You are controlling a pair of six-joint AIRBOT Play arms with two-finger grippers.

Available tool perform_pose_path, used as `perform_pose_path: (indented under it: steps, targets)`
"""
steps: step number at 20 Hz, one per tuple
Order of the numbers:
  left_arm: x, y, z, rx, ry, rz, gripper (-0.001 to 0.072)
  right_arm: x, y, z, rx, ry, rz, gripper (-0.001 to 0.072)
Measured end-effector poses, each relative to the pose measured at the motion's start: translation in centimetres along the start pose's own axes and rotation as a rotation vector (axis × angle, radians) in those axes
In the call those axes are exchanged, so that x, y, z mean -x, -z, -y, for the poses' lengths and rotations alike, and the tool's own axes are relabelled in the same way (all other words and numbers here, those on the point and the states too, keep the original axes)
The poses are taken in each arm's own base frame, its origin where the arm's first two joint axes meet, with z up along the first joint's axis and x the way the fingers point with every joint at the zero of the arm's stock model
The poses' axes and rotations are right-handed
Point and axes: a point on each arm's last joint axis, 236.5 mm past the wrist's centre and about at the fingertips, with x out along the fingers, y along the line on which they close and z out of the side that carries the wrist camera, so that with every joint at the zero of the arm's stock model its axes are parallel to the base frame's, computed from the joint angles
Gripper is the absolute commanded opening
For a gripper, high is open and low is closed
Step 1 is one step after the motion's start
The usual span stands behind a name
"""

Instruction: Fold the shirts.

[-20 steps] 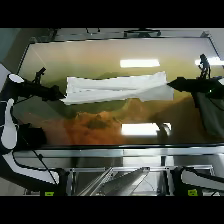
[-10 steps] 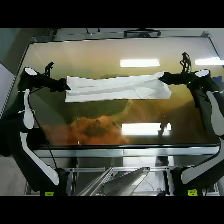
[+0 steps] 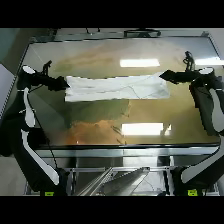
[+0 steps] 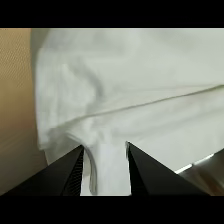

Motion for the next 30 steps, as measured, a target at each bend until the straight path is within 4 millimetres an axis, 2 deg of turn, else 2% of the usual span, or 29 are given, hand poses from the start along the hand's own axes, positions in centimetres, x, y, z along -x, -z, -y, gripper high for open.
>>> perform_pose_path:
  steps: [3,4,5,8,13,14,17,20,22,25,30]
  targets:
    - [3.6,-1.5,0.4,-0.008,-0.025,0.094,0.0284,1.4,0.2,3.1,-0.091,0.034,-0.017,0.0649]
    - [4.5,-2.0,0.9,-0.011,-0.02,0.123,0.0179,1.4,1.0,3.9,-0.121,0.032,-0.043,0.0649]
    - [5.1,-2.4,1.6,-0.012,-0.004,0.145,-0.0003,1.1,1.7,4.3,-0.147,0.026,-0.067,0.0649]
    - [5.7,-3.3,4.4,-0.019,0.069,0.186,0.0001,-0.4,4.0,5.2,-0.204,0.004,-0.134,0.0648]
    - [3.9,-3.3,9.8,-0.075,0.148,0.172,0.0002,-3.8,5.5,3.0,-0.266,-0.109,-0.166,0.0637]
    - [3.2,-3.2,11.2,-0.093,0.161,0.163,0.0002,-4.4,5.7,2.4,-0.273,-0.131,-0.169,0.055]
    - [-0.5,-2.3,14.8,-0.138,0.195,0.117,0.0002,-6.0,6.6,1.3,-0.282,-0.163,-0.185,0.0018]
    - [-5.6,-1.1,17.6,-0.167,0.214,0.068,0.0001,-6.4,6.3,0.0,-0.264,-0.193,-0.188,0.002]
    - [-9.5,0.1,19.2,-0.182,0.22,0.035,0.0001,-5.6,5.5,-1.9,-0.239,-0.237,-0.191,0.0019]
    - [-14.6,2.1,21.8,-0.202,0.228,-0.003,0.0001,-2.7,2.9,-5.7,-0.164,-0.296,-0.166,0.0019]
    - [-20.4,4.5,26.0,-0.204,0.228,-0.001,0.0002,3.9,-1.4,-13.6,-0.005,-0.364,-0.085,0.0019]
